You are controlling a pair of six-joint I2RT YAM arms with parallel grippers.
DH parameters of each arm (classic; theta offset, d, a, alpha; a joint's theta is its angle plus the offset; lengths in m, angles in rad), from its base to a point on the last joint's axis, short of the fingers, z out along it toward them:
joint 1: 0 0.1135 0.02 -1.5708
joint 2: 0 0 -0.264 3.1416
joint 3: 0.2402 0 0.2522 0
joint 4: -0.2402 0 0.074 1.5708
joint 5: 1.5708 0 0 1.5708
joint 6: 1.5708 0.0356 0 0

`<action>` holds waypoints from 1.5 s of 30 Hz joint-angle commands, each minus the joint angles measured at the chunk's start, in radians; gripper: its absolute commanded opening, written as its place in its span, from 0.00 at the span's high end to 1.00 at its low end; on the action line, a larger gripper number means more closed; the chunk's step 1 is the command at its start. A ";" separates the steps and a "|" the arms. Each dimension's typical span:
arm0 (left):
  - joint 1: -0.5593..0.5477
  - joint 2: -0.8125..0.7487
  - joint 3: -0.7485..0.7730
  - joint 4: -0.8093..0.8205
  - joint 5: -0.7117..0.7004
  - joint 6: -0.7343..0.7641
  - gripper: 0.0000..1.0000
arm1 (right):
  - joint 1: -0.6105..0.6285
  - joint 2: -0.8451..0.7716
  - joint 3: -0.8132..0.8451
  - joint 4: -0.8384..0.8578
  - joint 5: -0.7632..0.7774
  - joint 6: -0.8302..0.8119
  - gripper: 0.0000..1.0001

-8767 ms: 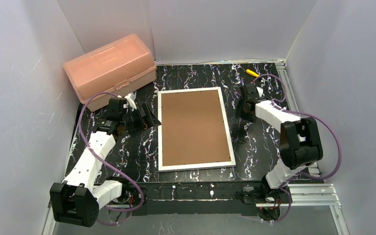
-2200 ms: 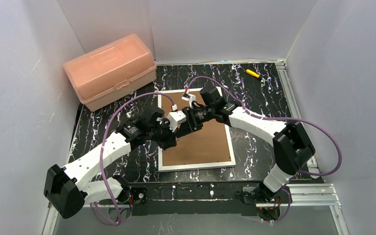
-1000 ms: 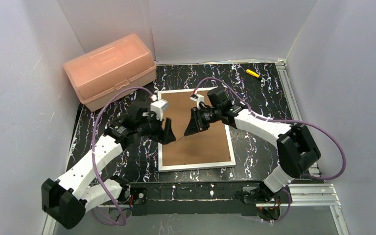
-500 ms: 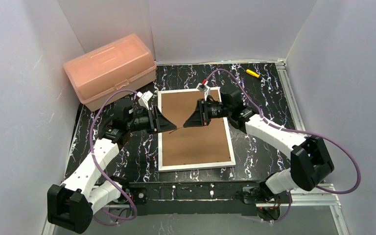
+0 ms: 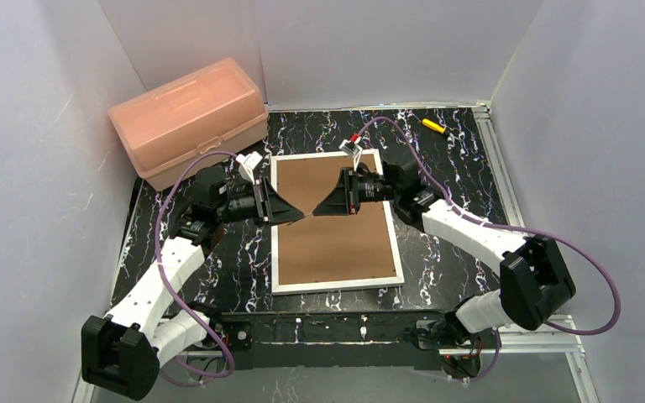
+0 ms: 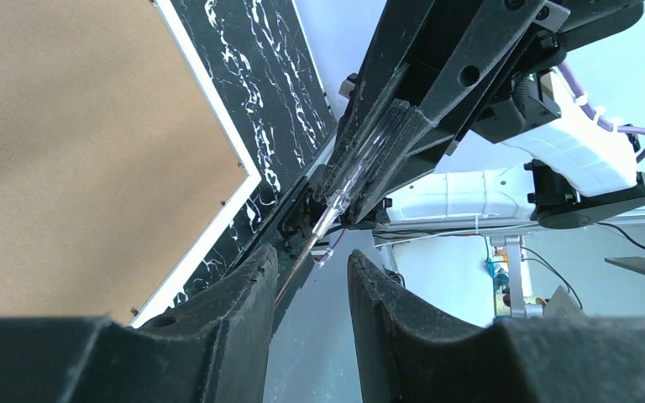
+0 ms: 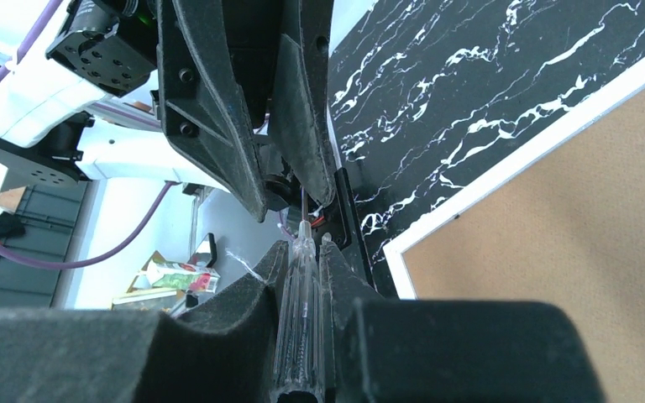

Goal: Take the photo out of the frame
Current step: Pick up the screwdriver from the center of the board.

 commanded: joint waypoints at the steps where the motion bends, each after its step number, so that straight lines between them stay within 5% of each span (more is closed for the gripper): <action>1: 0.006 -0.020 -0.001 0.018 0.055 -0.020 0.65 | -0.012 -0.031 -0.024 0.179 -0.032 0.081 0.99; 6: 0.012 -0.013 -0.006 0.021 0.066 -0.026 0.50 | -0.030 -0.030 -0.041 0.249 -0.062 0.130 0.99; 9: 0.016 -0.009 -0.007 0.023 0.073 -0.030 0.50 | -0.041 -0.036 -0.045 0.251 -0.068 0.131 0.99; 23: 0.017 -0.015 0.020 0.041 0.111 -0.073 0.93 | -0.058 -0.021 -0.071 0.306 -0.076 0.168 0.99; 25: 0.018 -0.020 0.021 0.041 0.112 -0.068 1.00 | -0.057 -0.018 -0.077 0.306 -0.078 0.168 0.89; 28: 0.017 -0.022 0.019 0.038 0.110 -0.045 1.00 | -0.058 -0.008 -0.083 0.307 -0.085 0.173 0.68; 31: 0.017 -0.019 0.021 0.029 0.114 -0.022 1.00 | -0.058 -0.001 -0.089 0.321 -0.098 0.189 0.60; 37: 0.017 0.005 0.029 0.023 0.144 -0.001 1.00 | -0.058 0.015 -0.114 0.447 -0.112 0.305 0.26; 41: 0.018 0.014 0.033 0.023 0.157 0.003 1.00 | -0.059 0.051 -0.129 0.604 -0.133 0.449 0.25; 45: 0.017 0.013 0.037 0.023 0.160 0.002 1.00 | -0.060 0.090 -0.147 0.728 -0.138 0.551 0.38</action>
